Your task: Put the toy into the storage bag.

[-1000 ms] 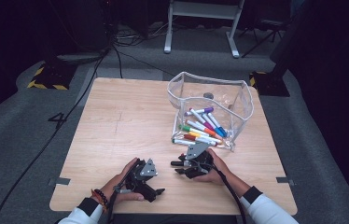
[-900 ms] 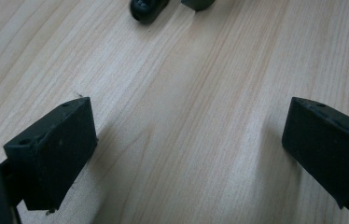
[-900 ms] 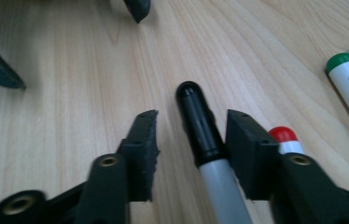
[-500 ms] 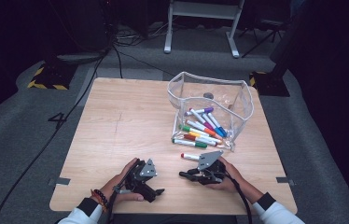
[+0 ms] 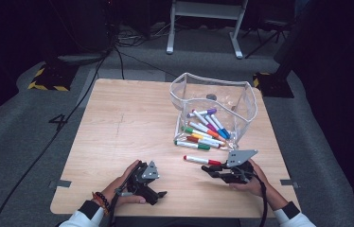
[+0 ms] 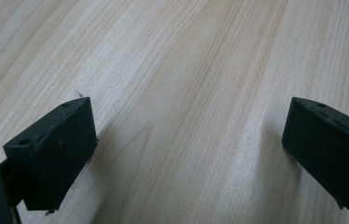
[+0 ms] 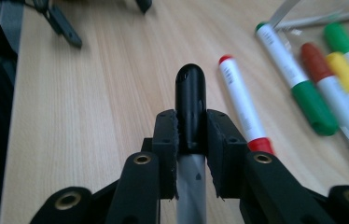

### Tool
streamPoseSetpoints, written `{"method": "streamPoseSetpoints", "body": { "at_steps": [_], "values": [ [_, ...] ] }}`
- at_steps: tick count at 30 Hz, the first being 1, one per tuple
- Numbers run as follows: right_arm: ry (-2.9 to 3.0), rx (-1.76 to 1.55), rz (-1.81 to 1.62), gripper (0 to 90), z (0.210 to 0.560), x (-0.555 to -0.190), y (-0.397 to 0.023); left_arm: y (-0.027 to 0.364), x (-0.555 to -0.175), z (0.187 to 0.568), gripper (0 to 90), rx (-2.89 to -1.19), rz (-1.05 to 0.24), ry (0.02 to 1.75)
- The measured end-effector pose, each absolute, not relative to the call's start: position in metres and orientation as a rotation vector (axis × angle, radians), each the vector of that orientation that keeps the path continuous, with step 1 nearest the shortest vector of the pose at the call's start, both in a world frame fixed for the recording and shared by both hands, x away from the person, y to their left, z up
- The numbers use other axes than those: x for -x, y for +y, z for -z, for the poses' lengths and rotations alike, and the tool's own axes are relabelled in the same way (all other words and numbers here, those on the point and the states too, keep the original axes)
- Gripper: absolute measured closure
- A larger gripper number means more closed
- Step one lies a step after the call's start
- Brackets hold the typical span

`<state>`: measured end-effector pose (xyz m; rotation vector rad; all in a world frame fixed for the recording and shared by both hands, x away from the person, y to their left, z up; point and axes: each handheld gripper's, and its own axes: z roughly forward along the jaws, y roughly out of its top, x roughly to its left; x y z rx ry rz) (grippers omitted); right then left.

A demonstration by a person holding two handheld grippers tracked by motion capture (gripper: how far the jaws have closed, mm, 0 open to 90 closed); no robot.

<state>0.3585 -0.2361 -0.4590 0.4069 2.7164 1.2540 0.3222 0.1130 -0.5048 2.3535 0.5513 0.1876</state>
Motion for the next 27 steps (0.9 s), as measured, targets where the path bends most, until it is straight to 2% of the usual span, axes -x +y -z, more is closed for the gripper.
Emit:
{"method": "streamPoseSetpoints", "body": {
  "at_steps": [11, 27],
  "values": [
    [2.533, -0.432, -1.354, 74.7, 0.406, -0.360, -0.264, 0.113, -0.322, 0.505, 3.3, -2.354, -0.188, 0.553],
    [2.422, -0.428, -1.360, 74.7, 0.345, -0.373, -0.271, 0.113, -0.322, 0.505, 3.3, -2.354, -0.188, 0.554]
  ]
}}
